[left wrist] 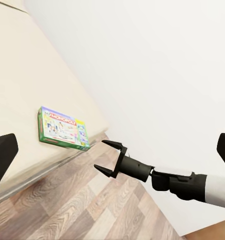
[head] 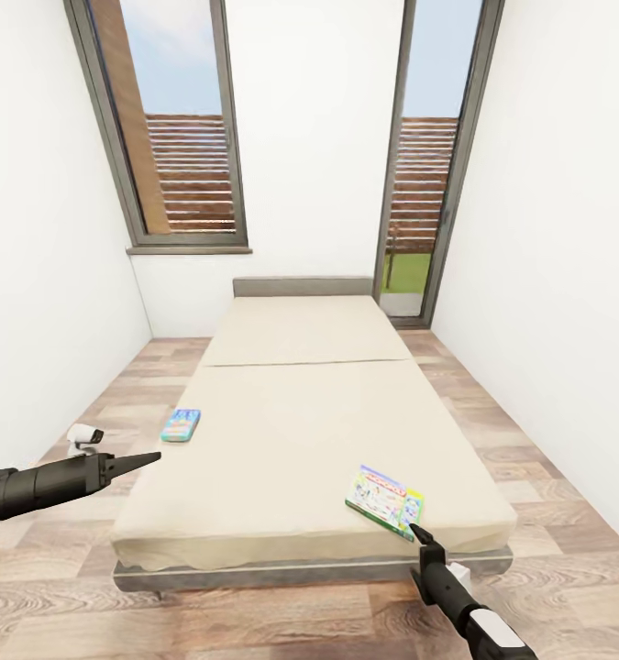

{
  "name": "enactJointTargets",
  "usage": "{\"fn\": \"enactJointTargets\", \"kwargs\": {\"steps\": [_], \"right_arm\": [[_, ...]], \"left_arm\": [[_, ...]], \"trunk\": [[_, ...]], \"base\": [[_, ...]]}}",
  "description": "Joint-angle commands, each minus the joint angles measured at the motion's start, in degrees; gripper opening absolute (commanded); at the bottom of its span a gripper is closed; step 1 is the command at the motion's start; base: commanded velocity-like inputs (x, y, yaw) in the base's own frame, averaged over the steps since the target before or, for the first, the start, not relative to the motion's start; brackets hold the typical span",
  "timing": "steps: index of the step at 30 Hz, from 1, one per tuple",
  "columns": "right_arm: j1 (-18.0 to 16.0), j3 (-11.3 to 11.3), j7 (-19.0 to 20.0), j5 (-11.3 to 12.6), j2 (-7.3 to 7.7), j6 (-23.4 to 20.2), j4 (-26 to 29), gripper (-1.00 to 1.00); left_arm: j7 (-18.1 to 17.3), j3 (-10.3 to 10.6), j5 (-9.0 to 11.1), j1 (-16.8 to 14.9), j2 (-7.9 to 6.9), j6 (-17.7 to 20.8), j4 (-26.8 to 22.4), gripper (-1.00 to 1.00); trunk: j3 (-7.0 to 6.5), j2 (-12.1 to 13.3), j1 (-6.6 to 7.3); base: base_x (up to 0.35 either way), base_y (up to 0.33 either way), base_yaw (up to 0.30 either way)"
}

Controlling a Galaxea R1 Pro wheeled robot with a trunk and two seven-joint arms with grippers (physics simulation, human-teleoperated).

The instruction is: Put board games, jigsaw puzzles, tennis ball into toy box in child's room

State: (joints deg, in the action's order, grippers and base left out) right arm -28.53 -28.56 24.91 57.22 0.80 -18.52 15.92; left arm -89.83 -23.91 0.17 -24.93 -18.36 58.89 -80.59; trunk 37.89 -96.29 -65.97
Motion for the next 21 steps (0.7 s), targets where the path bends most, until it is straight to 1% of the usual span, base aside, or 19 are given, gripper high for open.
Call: {"fn": "enactJointTargets", "kwargs": {"steps": [1, 21], "right_arm": [[-0.04, -0.31, 0.07, 0.34, -0.01, -0.45, -0.01, 1.0], [-0.04, -0.27, 0.01, 0.29, -0.01, -0.21, -0.01, 1.0]], "left_arm": [[-0.18, 0.0, 0.0, -0.03, -0.01, 0.61, 0.0, 1.0], [-0.18, 0.0, 0.05, -0.03, -0.01, 0.52, 0.01, 1.0]], "trunk": [[0.05, -0.03, 0.0], [0.05, -0.03, 0.0]], "base": [[0.057, 0.031, 0.0], [0.029, 0.016, 0.0]]}}
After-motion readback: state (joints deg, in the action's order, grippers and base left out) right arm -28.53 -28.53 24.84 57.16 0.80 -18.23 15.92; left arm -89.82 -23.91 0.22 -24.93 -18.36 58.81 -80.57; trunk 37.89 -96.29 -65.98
